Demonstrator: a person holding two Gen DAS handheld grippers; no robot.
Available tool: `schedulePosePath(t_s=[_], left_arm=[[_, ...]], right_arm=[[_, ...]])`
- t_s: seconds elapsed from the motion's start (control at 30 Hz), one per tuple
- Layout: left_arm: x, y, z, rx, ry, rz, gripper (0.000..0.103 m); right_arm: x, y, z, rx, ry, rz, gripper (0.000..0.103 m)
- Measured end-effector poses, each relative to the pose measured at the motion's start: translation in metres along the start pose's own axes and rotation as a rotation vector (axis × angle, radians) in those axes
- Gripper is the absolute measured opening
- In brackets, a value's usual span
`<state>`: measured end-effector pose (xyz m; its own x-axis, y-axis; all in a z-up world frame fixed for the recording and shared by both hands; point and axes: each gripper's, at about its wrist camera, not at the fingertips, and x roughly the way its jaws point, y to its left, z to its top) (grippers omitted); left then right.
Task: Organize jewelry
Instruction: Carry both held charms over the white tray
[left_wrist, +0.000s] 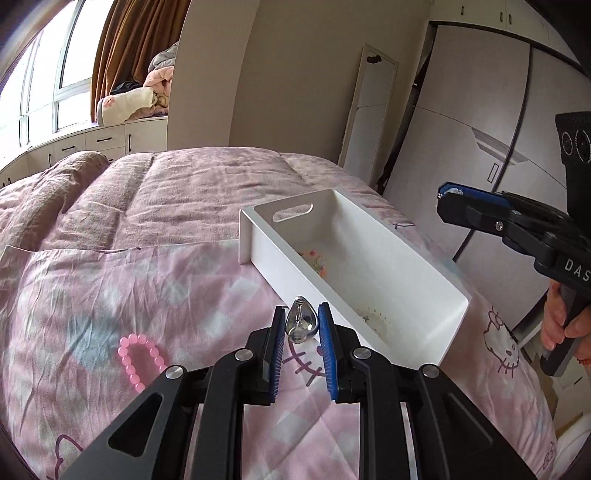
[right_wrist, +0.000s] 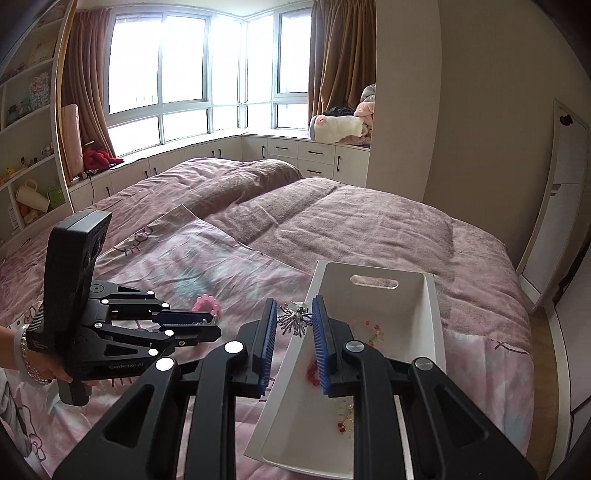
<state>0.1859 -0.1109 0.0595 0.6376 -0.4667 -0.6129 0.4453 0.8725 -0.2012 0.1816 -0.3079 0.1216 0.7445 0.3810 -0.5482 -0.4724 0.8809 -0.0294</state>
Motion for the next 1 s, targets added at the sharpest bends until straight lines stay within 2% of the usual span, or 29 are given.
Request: schedulePosePath(t_s=[0.17, 0.3, 0.47, 0.7, 0.87, 1.0], left_arm=[[0.011, -0.016, 0.029, 0.01, -0.063, 0.009, 0.023], [0.029, -0.027, 0.043, -0.013, -0.067, 0.002, 0.023], [0.049, -0.037, 0.065, -0.024, -0.063, 0.028, 0.023], [0.075, -0.068, 0.084, 0.083, -0.017, 0.074, 0.023], [0.103, -0.075, 0.074, 0.08, 0.05, 0.099, 0.023], [0.122, -0.079, 0.065, 0.082, 0.087, 0.091, 0.023]], right_arm=[[-0.018, -0.011, -0.007, -0.019, -0.05, -0.062, 0.02], [-0.021, -0.024, -0.013, -0.001, -0.042, -0.076, 0.02], [-0.02, -0.039, -0.024, 0.033, -0.023, -0.088, 0.02], [-0.017, -0.054, -0.045, 0.057, 0.023, -0.089, 0.02], [-0.008, -0.063, -0.06, 0.078, 0.067, -0.067, 0.02], [0.006, -0.066, -0.071, 0.099, 0.101, -0.048, 0.02]])
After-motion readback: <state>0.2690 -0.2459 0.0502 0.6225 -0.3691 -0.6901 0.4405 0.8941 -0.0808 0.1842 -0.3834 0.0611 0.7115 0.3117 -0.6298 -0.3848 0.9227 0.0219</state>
